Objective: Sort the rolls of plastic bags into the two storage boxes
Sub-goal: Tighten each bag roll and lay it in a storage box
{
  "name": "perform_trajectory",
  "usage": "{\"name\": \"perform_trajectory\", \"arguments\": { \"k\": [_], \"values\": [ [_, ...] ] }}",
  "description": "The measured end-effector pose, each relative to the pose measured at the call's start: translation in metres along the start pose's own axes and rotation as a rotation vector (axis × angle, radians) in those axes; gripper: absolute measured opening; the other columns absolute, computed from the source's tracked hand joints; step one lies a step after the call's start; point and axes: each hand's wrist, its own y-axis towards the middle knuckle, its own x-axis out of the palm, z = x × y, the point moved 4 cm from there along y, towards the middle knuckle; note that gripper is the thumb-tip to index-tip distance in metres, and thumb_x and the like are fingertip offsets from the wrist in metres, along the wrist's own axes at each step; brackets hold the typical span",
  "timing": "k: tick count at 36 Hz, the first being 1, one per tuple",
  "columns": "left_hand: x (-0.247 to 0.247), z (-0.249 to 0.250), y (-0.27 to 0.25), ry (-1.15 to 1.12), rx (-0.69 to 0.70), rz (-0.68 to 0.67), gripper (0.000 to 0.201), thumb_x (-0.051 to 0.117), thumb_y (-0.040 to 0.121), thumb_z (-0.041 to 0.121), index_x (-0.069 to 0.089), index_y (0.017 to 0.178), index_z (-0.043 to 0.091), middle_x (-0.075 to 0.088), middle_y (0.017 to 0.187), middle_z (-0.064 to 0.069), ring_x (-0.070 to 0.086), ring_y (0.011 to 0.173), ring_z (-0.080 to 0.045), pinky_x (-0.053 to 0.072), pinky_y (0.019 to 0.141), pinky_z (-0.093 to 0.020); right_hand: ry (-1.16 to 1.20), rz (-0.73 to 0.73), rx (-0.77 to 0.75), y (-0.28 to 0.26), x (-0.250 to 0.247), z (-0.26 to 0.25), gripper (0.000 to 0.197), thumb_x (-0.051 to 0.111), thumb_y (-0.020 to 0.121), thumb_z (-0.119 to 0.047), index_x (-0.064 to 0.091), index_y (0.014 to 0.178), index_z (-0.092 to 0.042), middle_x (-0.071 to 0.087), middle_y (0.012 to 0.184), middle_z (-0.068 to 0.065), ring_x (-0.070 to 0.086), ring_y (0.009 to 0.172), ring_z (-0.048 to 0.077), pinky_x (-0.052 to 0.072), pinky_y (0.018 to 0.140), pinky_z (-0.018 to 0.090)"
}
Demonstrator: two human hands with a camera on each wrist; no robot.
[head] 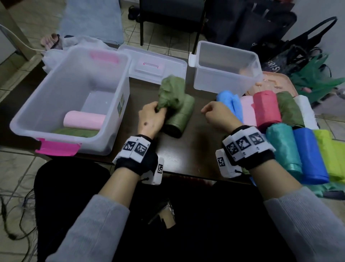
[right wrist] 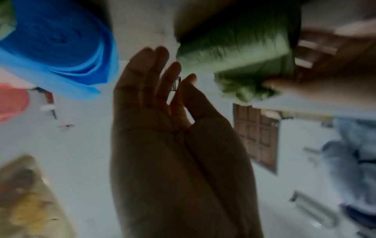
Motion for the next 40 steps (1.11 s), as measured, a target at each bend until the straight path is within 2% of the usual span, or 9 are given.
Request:
{"name": "perform_trajectory", "arguments": {
  "k": [2,8,11,16,22,28,31,35,40],
  "values": [
    [-0.004,-0.006,0.009,-0.072,-0.097,0.053,0.032,0.046,0.096,0.029,0.065,0.104,0.005,0.063,0.113,-0.018,0.054,0.110,-0.034,0.035,0.076,-0.027,-0.214,0.023,-0.152,-0.001,0.005,-0.009,0.033,0.042,0.085,0.003,0.061,0.109,-0.008,0.059,0.114,0.013,0.054,0.110,0.028,0.040,0.091,0.031],
    [0.006,-0.025,0.035,-0.404,-0.358,0.089,0.077,0.045,0.074,0.064,0.058,0.118,0.001,0.060,0.121,-0.019,0.056,0.113,-0.037,0.047,0.096,-0.047,-0.683,-0.073,-0.541,-0.005,0.029,-0.041,0.059,0.047,0.090,-0.008,0.034,0.143,-0.030,0.032,0.149,-0.003,0.027,0.137,0.021,0.023,0.109,0.041],
    [0.012,-0.033,0.047,-0.407,-0.364,0.093,0.080,0.056,0.060,0.064,0.060,0.113,0.005,0.063,0.115,-0.015,0.060,0.108,-0.033,0.051,0.091,-0.046,-0.840,-0.040,-0.581,-0.003,0.039,-0.045,0.056,0.052,0.089,-0.015,0.039,0.141,-0.031,0.037,0.140,0.002,0.031,0.132,0.025,0.023,0.108,0.039],
    [-0.009,0.001,0.042,-0.279,-0.249,0.139,0.022,0.056,0.087,0.019,0.065,0.103,0.008,0.065,0.107,-0.012,0.061,0.101,-0.028,0.051,0.089,-0.036,-0.957,-0.082,-0.634,0.000,0.039,-0.050,0.060,0.069,0.074,-0.026,0.051,0.131,-0.026,0.045,0.128,0.002,0.036,0.126,0.025,0.019,0.110,0.040],
    [-0.024,0.040,0.062,-0.420,-0.128,0.130,0.017,0.057,0.091,0.030,0.063,0.079,0.021,0.070,0.094,0.000,0.066,0.096,-0.021,0.052,0.091,-0.037,-0.767,-0.269,-0.550,-0.015,0.042,-0.038,0.064,0.074,0.065,-0.052,0.057,0.118,-0.021,0.058,0.112,0.003,0.055,0.107,0.025,0.043,0.087,0.037],
    [-0.034,0.087,0.066,-0.224,0.154,0.146,0.012,0.054,0.094,0.023,0.061,0.101,0.016,0.065,0.093,0.006,0.063,0.082,-0.009,0.052,0.081,-0.027,-0.587,-0.256,-0.473,-0.030,0.054,-0.016,0.068,0.067,0.073,-0.058,0.054,0.127,-0.019,0.053,0.112,0.007,0.051,0.109,0.026,0.045,0.089,0.035],
    [-0.010,0.094,0.052,0.159,0.353,-0.096,0.021,0.057,0.093,0.022,0.064,0.110,0.013,0.066,0.108,0.000,0.058,0.094,-0.012,0.045,0.085,-0.026,-0.570,-0.222,-0.476,-0.035,0.059,-0.009,0.071,0.063,0.077,-0.060,0.047,0.134,-0.020,0.050,0.119,0.007,0.048,0.114,0.026,0.043,0.093,0.037],
    [0.037,0.059,0.038,0.571,0.294,-0.511,0.040,0.054,0.094,0.029,0.051,0.133,0.018,0.053,0.136,-0.005,0.050,0.123,-0.023,0.037,0.101,-0.030,-0.626,-0.166,-0.501,-0.040,0.063,-0.004,0.079,0.059,0.075,-0.067,0.041,0.135,-0.019,0.045,0.129,0.006,0.042,0.120,0.026,0.038,0.094,0.039],
    [0.065,0.024,0.033,0.731,0.329,-0.679,0.056,0.049,0.096,0.030,0.029,0.147,0.021,0.020,0.156,-0.011,0.022,0.143,-0.025,0.019,0.115,-0.034,-0.637,-0.170,-0.481,-0.039,0.066,-0.003,0.087,0.066,0.069,-0.067,0.038,0.135,-0.018,0.037,0.142,0.007,0.039,0.126,0.028,0.037,0.095,0.041]
  ]
}}
